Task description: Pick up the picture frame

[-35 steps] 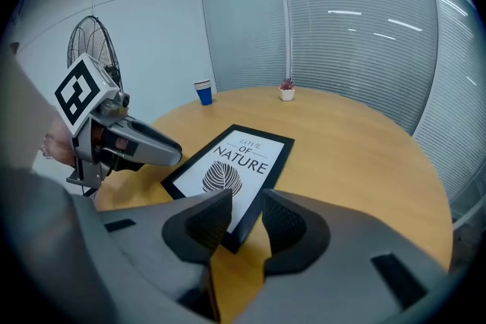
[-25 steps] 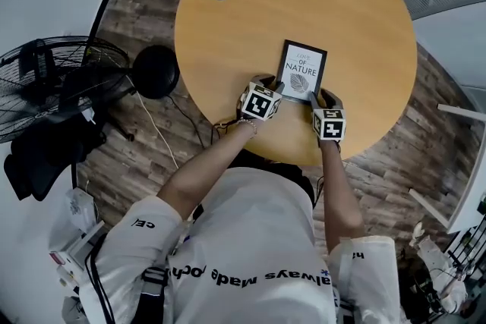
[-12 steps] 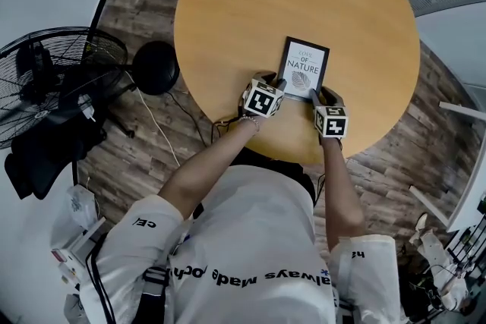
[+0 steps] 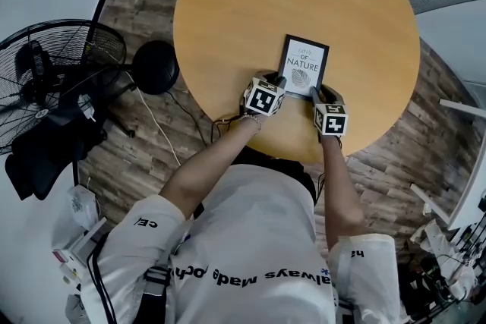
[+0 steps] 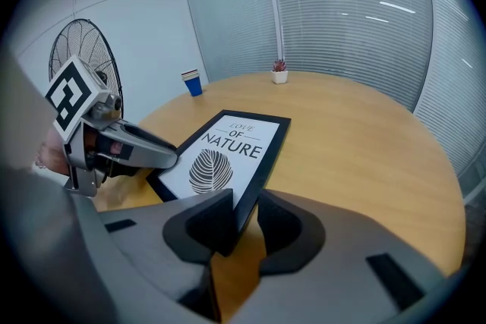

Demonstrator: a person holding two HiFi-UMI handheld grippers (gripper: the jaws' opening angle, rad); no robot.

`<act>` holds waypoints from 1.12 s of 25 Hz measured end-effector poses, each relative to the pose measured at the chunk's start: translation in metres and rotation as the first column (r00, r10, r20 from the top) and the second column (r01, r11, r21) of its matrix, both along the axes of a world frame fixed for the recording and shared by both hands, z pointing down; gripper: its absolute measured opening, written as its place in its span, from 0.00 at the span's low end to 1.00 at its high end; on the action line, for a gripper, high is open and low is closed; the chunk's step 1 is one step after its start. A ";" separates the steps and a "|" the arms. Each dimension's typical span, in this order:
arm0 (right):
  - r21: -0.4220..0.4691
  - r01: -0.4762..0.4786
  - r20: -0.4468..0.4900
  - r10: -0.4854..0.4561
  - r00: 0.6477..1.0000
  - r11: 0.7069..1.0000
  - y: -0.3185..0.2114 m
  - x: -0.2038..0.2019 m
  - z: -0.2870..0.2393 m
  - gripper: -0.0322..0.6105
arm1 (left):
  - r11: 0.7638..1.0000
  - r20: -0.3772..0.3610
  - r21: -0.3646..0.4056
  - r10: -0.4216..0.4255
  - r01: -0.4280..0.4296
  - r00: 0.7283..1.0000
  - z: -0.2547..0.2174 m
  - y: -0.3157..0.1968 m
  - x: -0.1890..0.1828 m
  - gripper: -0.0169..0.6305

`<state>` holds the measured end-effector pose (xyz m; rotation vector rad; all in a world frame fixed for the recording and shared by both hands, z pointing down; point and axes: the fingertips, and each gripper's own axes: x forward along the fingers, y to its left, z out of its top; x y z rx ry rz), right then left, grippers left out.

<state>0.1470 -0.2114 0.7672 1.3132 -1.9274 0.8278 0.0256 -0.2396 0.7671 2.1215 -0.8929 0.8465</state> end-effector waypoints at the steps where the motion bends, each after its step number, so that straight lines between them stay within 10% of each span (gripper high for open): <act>1: 0.001 -0.003 -0.001 0.003 1.000 1.000 0.000 0.000 -0.001 0.23 | 1.000 0.003 0.003 0.000 0.000 1.000 -0.001 0.000 0.000 0.20; 28: 0.139 -0.010 -0.024 0.014 1.000 0.990 0.002 -0.001 -0.060 0.22 | 0.995 -0.024 0.098 -0.034 0.036 0.999 -0.058 0.003 -0.003 0.19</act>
